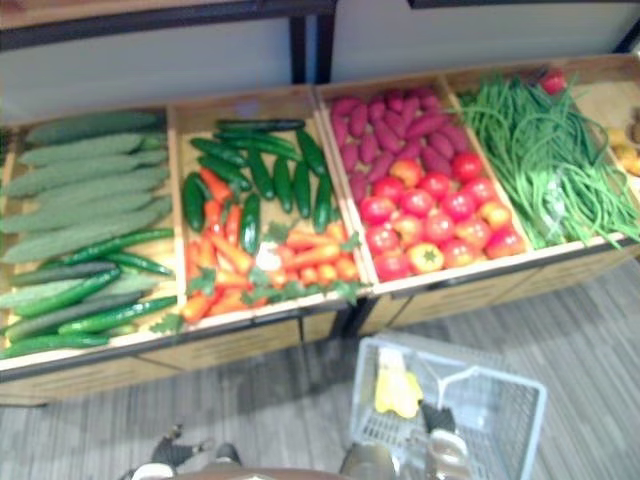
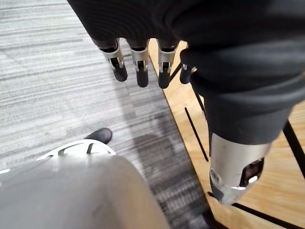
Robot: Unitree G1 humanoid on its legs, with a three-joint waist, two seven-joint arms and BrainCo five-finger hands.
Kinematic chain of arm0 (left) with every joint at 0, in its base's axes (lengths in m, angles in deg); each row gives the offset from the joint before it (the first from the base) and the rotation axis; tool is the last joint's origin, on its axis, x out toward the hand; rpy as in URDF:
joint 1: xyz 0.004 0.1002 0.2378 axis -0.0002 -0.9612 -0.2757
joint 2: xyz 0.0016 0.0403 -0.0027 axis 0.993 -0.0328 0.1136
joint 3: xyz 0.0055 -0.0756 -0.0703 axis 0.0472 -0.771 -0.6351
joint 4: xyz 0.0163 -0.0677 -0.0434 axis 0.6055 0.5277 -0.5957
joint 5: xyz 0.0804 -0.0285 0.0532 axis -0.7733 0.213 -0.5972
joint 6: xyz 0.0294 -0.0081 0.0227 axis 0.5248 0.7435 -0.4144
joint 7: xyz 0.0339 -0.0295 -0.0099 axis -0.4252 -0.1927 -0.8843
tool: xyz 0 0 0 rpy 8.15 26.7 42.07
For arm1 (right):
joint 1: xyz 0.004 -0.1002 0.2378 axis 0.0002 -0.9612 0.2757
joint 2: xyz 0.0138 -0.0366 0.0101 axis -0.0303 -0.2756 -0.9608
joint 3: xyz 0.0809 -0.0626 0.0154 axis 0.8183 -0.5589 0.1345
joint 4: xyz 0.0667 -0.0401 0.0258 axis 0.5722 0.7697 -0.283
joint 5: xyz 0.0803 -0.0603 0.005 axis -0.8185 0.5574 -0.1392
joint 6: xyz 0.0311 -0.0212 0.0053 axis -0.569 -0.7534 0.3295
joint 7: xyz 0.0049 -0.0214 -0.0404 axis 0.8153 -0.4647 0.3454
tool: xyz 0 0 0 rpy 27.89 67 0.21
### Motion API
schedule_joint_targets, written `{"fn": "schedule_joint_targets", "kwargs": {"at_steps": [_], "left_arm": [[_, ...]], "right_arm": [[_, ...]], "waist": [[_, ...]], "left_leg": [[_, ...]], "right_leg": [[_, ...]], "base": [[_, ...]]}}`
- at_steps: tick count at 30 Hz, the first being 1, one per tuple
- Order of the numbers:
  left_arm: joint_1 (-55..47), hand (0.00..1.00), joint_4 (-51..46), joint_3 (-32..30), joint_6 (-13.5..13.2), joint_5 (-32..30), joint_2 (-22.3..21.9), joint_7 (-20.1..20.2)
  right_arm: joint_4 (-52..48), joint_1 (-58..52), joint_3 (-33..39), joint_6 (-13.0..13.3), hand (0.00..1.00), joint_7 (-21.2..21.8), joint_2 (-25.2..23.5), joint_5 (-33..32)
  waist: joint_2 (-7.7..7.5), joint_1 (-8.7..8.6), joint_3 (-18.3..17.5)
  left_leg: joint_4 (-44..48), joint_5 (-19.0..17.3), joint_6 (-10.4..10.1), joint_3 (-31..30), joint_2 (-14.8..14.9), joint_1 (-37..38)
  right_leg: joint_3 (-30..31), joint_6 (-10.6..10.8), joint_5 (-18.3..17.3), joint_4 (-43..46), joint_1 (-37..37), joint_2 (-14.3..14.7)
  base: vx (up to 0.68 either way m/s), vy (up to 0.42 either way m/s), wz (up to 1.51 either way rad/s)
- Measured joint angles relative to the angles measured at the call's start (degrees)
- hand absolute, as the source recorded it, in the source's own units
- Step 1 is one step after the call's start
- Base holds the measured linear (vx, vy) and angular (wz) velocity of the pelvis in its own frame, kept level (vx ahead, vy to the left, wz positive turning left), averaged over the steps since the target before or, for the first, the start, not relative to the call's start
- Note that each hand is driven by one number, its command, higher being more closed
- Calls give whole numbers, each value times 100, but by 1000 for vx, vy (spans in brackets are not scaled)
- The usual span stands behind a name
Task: Pick vegetable in the basket
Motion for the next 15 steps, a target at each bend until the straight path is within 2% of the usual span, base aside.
{"fn": "schedule_joint_targets", "kwargs": {"at_steps": [3,7,10,13,15], "left_arm": [[-26,0,-18,-21,-12,-5,7,21],[-48,0,-26,-29,-12,-1,98,18],[-41,0,-95,-21,-21,-1,109,-47],[-71,0,-477,145,-48,-6,120,-203],[-169,0,-1124,629,-206,-173,185,-522]], "right_arm": [[0,-48,-15,17,100,4,-5,0],[4,-49,-18,19,100,3,-44,-3],[18,-74,-18,20,100,-4,-35,-2],[46,-114,-17,25,100,-12,-38,-15],[53,-154,-23,62,100,-53,-38,-64]], "waist": [[7,-5,-53],[-157,5,-78],[-191,-7,-98],[-176,-10,-106],[-169,-9,-109]], "left_leg": [[-14,-1,-1,-4,-43,7],[-23,0,-1,-2,-138,-6],[12,0,0,3,-225,-4],[43,-1,0,-15,-283,-2],[60,-2,1,-50,-299,-10]], "right_leg": [[-1,7,9,-88,58,-22],[-4,29,115,-272,123,-68],[2,51,236,-473,217,-125],[-18,74,256,-516,269,-185],[-73,76,257,-518,315,-211]], "base": [[41,1,5],[8,7,1],[9,12,0],[0,15,5],[-9,2,12]]}}
